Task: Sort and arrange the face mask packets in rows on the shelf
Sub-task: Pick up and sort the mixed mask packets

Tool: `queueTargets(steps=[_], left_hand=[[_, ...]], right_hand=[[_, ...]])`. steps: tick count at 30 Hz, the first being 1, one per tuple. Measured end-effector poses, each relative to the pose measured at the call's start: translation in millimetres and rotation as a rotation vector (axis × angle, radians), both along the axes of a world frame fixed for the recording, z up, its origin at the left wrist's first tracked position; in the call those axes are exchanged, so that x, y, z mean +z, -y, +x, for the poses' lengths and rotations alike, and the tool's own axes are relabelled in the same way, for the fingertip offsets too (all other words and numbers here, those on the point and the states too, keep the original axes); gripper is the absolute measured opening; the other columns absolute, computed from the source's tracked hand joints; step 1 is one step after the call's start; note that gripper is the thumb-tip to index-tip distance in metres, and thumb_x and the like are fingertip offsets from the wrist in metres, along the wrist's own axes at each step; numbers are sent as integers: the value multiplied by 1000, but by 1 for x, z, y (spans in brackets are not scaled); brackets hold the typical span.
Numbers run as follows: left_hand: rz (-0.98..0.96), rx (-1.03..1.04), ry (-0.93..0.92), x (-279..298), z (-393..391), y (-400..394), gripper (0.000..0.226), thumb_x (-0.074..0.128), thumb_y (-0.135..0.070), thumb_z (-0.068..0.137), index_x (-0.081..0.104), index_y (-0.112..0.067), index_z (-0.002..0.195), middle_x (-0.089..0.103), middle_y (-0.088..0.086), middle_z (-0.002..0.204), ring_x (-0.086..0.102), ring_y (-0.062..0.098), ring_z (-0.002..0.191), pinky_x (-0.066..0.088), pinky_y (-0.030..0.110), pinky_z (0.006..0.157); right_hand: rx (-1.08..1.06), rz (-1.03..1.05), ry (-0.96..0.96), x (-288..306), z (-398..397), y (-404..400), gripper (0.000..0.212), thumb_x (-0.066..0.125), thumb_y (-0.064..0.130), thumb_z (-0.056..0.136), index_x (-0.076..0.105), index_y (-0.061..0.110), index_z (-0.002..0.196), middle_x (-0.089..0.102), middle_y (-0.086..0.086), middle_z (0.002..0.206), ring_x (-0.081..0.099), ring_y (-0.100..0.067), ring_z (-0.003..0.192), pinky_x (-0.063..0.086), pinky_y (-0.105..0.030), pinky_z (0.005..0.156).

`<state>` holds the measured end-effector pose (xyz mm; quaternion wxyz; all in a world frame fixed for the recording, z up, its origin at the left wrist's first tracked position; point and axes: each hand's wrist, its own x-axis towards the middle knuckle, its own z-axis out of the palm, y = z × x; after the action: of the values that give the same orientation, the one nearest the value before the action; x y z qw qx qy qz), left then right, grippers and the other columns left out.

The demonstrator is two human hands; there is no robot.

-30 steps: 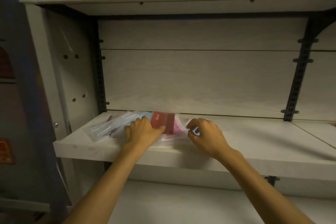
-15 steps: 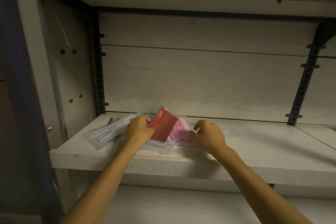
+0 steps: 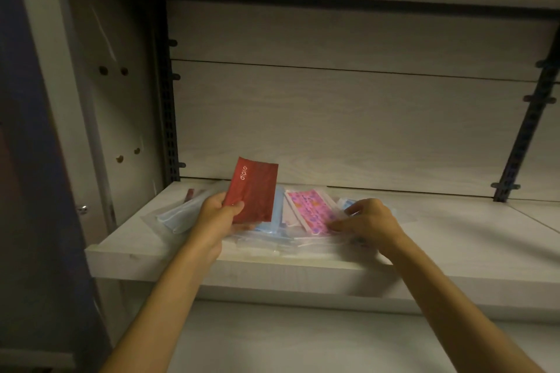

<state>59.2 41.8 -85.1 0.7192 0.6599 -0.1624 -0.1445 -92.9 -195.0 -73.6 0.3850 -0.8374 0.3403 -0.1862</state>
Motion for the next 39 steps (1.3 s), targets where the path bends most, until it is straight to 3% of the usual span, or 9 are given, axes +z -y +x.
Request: queueTargets(steps=[2, 5, 9, 12, 23, 25, 28, 33, 39], left_hand=[[-19, -24, -8, 1, -1, -1, 27, 55, -12, 99, 57, -18, 126, 68, 4, 111, 71, 23, 93, 61, 37, 75], [-34, -28, 1, 1, -1, -3, 27, 56, -10, 99, 57, -18, 125, 68, 6, 115, 70, 26, 97, 60, 35, 68], [-61, -37, -6, 2, -3, -3, 21, 56, -7, 99, 56, -24, 111, 68, 7, 112, 71, 32, 96, 60, 37, 67], [-50, -65, 1, 3, -5, -4, 21, 56, -9, 99, 56, -23, 115, 68, 7, 112, 72, 32, 93, 60, 38, 69], [28, -161, 37, 5, -11, -6, 21, 54, -10, 100, 59, -19, 119, 70, 3, 107, 72, 25, 92, 61, 38, 75], [37, -171, 45, 6, -12, -6, 24, 54, -10, 100, 58, -18, 123, 70, 5, 107, 72, 28, 95, 60, 42, 81], [-3, -215, 18, 11, -17, -9, 20, 51, -7, 101, 58, -18, 116, 72, 11, 102, 75, 30, 81, 62, 35, 67], [-45, -257, 41, 20, -33, -9, 18, 49, -5, 101, 59, -18, 109, 76, 15, 90, 75, 36, 79, 63, 34, 63], [-82, -311, 59, 22, -95, 14, 21, 48, -1, 99, 62, -16, 105, 74, 20, 89, 73, 35, 67, 58, 31, 47]], right_hand=[[-5, 79, 58, 2, -2, 1, 39, 94, 19, 58, 69, 5, 84, 73, -15, 81, 69, -31, 66, 57, -39, 55], [32, 212, 138, 5, -8, 0, 21, 81, 2, 72, 67, -5, 85, 66, -19, 77, 59, -27, 60, 46, -28, 49], [47, 368, 261, -4, -15, 3, 23, 73, 1, 82, 66, -6, 102, 71, -24, 88, 65, -32, 65, 52, -35, 57], [54, 429, 389, -15, -22, 7, 22, 71, -2, 83, 68, -6, 105, 73, -26, 84, 66, -33, 66, 54, -44, 67], [171, 654, 590, -13, -32, 3, 29, 60, -7, 90, 63, -5, 118, 71, -29, 105, 70, -37, 79, 63, -43, 63], [162, 668, 617, -9, -33, -2, 29, 58, -9, 90, 63, -5, 119, 72, -27, 104, 72, -32, 73, 62, -37, 57], [101, 658, 641, -2, -40, -9, 28, 59, -8, 91, 63, -2, 118, 74, -22, 103, 74, -27, 75, 60, -30, 55], [84, 585, 660, 5, -87, -24, 29, 60, -4, 92, 62, 1, 121, 73, -19, 108, 74, -30, 90, 60, -30, 62], [36, 510, 675, -2, -150, -32, 26, 61, 1, 92, 64, 8, 118, 76, -13, 95, 75, -29, 84, 61, -30, 61]])
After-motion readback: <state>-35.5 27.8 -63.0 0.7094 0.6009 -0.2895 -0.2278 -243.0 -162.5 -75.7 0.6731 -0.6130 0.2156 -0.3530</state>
